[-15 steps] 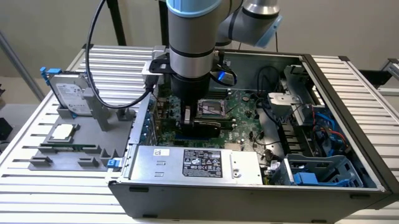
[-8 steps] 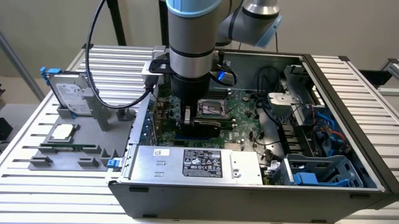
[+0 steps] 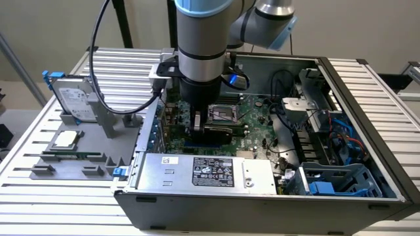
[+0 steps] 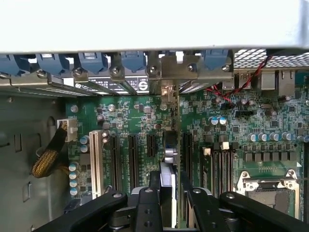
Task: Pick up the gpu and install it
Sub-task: 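Insert the gpu into the slot, then press down on the gpu until it lock into place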
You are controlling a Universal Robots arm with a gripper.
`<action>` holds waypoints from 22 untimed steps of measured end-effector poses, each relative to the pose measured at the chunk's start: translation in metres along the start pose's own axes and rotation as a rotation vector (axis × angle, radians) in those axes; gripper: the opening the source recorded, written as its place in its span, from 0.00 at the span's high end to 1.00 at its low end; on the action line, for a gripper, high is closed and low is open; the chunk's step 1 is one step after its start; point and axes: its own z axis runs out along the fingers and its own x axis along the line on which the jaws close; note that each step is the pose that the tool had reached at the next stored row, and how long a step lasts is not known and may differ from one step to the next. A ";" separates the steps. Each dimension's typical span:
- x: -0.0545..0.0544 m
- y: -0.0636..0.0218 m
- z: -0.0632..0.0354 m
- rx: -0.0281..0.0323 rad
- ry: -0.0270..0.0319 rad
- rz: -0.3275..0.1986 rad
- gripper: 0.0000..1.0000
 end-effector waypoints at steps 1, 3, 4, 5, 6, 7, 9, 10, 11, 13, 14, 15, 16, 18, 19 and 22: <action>0.000 0.0000 -0.0002 0.0000 0.0000 0.000 1.00; 0.000 0.0000 -0.0003 0.0000 0.0000 0.000 1.00; 0.000 0.0000 -0.0003 0.0000 0.0001 0.000 1.00; 0.000 0.0000 -0.0004 -0.0001 0.0005 0.000 1.00; 0.000 0.0000 -0.0004 -0.0001 0.0008 0.000 1.00; 0.000 0.0000 -0.0003 -0.0001 0.0014 0.000 1.00; 0.000 0.0000 0.0002 -0.0001 0.0031 0.000 1.00; 0.000 0.0000 0.0007 0.0000 0.0040 0.000 1.00; 0.000 0.0000 0.0013 0.0001 0.0046 0.000 1.00; 0.000 0.0002 0.0026 0.0000 0.0056 0.000 1.00; 0.000 0.0002 0.0032 -0.0001 0.0060 0.000 1.00; 0.000 0.0002 0.0039 -0.0001 0.0061 0.000 1.00; 0.000 0.0002 0.0046 -0.0001 0.0062 0.000 1.00; 0.000 0.0003 0.0061 0.0000 0.0061 0.000 1.00; 0.000 0.0003 0.0069 0.0001 0.0059 0.000 1.00; 0.000 0.0003 0.0083 -0.0002 0.0067 0.000 1.00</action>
